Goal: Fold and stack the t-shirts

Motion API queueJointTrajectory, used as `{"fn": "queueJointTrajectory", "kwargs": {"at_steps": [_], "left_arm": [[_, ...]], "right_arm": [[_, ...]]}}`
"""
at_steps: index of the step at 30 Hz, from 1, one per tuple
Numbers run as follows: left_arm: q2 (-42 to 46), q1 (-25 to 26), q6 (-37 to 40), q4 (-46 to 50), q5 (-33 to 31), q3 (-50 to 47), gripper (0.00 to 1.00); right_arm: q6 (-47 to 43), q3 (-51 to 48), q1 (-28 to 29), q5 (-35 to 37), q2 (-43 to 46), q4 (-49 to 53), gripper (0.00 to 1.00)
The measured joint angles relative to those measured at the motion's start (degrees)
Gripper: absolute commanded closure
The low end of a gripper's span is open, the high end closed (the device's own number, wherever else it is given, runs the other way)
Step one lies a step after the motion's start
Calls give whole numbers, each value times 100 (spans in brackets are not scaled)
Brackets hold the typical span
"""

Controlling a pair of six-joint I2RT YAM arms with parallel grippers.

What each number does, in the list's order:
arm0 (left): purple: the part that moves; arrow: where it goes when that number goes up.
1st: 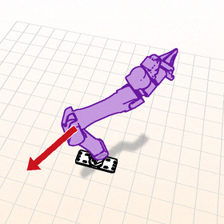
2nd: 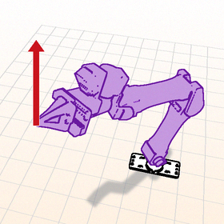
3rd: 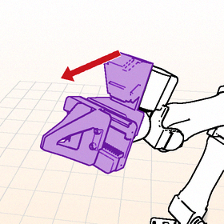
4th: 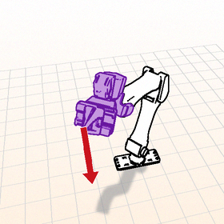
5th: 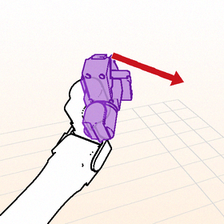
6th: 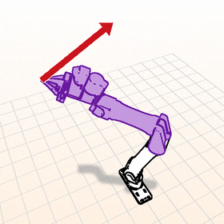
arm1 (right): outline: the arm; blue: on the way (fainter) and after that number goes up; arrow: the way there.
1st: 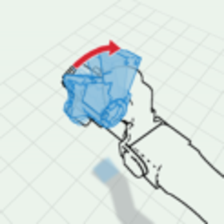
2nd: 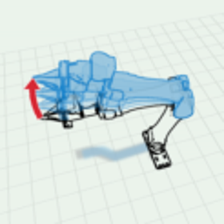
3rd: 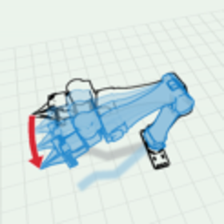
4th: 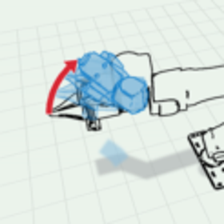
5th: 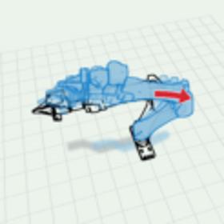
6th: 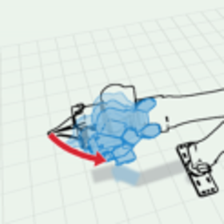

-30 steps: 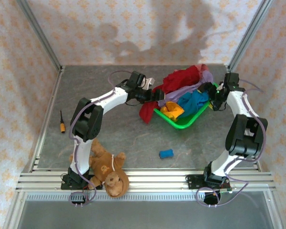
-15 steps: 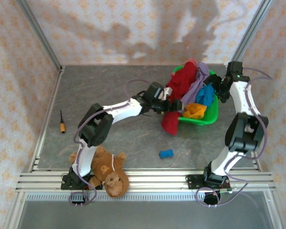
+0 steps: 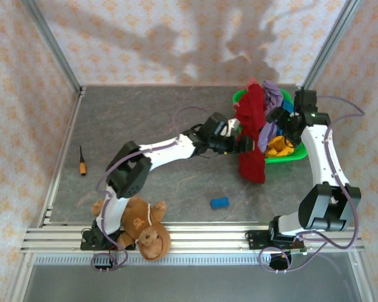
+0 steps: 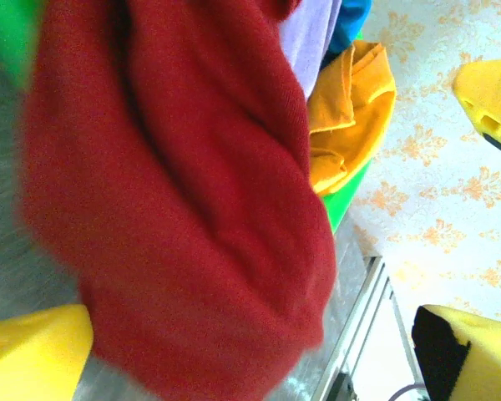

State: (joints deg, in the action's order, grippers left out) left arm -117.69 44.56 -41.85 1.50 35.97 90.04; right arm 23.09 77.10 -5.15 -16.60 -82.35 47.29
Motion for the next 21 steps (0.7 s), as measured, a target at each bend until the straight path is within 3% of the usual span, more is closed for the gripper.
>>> {"fn": "queueJointTrajectory", "kwargs": {"at_steps": [5, 9, 14, 21], "left_arm": [[1550, -444, 339, 496, -315, -835, 1], [2249, -787, 662, 938, -651, -892, 1], [2549, -957, 826, 1316, -890, -1303, 1], [2553, -957, 894, 1779, -951, -1777, 1]], "right_arm": [[-85, 577, 612, 511, -758, 190, 1], [-85, 1047, 669, 855, -1606, 254, 1], [-79, 1545, 623, 1241, -2815, 282, 1], [-63, 1746, 365, 1239, -3147, 280, 1]]}}
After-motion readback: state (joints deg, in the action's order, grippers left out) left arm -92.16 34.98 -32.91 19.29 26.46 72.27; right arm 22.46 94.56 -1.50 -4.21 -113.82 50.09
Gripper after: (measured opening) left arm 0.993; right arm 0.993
